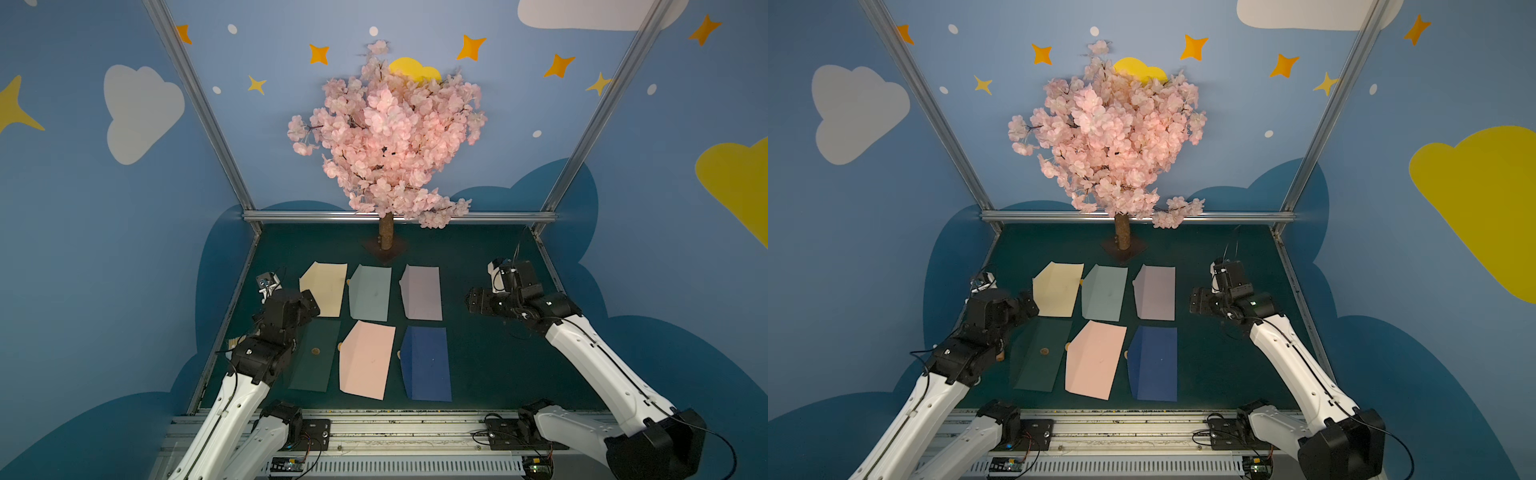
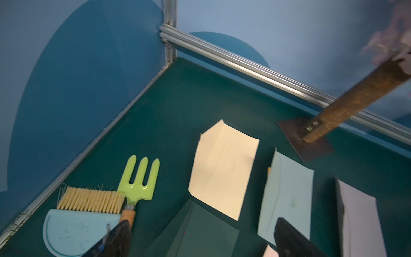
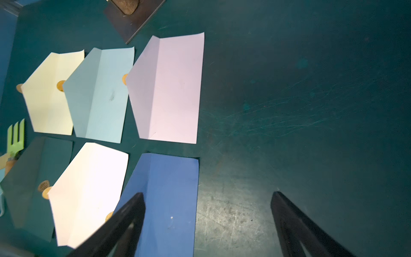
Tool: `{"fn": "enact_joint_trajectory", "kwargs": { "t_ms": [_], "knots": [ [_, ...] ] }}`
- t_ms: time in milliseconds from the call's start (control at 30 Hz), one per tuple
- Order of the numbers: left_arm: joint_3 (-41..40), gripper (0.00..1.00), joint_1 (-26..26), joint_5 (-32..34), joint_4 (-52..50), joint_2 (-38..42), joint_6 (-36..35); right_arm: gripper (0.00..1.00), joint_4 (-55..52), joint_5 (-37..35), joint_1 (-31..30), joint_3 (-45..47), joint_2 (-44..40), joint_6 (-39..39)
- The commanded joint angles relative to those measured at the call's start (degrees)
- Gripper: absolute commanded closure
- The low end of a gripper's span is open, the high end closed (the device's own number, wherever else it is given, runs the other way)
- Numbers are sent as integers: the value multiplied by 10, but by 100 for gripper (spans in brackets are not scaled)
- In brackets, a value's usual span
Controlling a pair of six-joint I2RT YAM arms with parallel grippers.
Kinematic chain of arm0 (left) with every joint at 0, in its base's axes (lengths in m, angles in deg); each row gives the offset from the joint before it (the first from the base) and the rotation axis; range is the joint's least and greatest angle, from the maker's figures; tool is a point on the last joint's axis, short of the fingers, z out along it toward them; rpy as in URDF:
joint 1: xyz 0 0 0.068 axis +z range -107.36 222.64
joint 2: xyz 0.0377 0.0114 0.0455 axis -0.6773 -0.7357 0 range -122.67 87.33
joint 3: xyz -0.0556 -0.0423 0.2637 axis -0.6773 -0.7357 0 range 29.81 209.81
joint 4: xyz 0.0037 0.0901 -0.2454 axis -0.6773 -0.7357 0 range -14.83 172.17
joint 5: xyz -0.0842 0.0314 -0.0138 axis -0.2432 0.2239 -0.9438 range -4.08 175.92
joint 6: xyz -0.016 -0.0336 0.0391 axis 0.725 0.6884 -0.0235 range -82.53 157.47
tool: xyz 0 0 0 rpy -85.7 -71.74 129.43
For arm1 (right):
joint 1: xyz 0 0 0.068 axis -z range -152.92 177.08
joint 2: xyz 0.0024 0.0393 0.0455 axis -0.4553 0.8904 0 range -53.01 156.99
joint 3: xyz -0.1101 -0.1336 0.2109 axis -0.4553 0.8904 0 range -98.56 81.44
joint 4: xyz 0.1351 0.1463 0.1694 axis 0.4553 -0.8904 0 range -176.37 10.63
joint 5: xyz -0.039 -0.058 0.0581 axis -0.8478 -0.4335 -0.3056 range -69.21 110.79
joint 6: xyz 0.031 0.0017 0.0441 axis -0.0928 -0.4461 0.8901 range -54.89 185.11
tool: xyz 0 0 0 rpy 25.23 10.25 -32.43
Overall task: Open the envelope
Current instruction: Reset both arms
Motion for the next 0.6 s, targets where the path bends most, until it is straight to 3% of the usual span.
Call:
{"fn": "enact_joint_trajectory", "kwargs": {
  "t_ms": [0, 100, 200, 567],
  "knots": [
    [-29, 0, 92, -110, 98, -27, -51, 9, 61, -64, 11, 33, -30, -28],
    [-54, 0, 174, -174, 164, -65, -44, 9, 148, -97, 18, 93, -54, -45],
    [-87, 0, 200, -140, 252, -110, -58, 9, 227, -108, 23, 145, -52, -75],
    [-238, 6, 190, -156, 654, -312, -123, 10, 511, -153, 54, 308, -43, -155]
  ]
}}
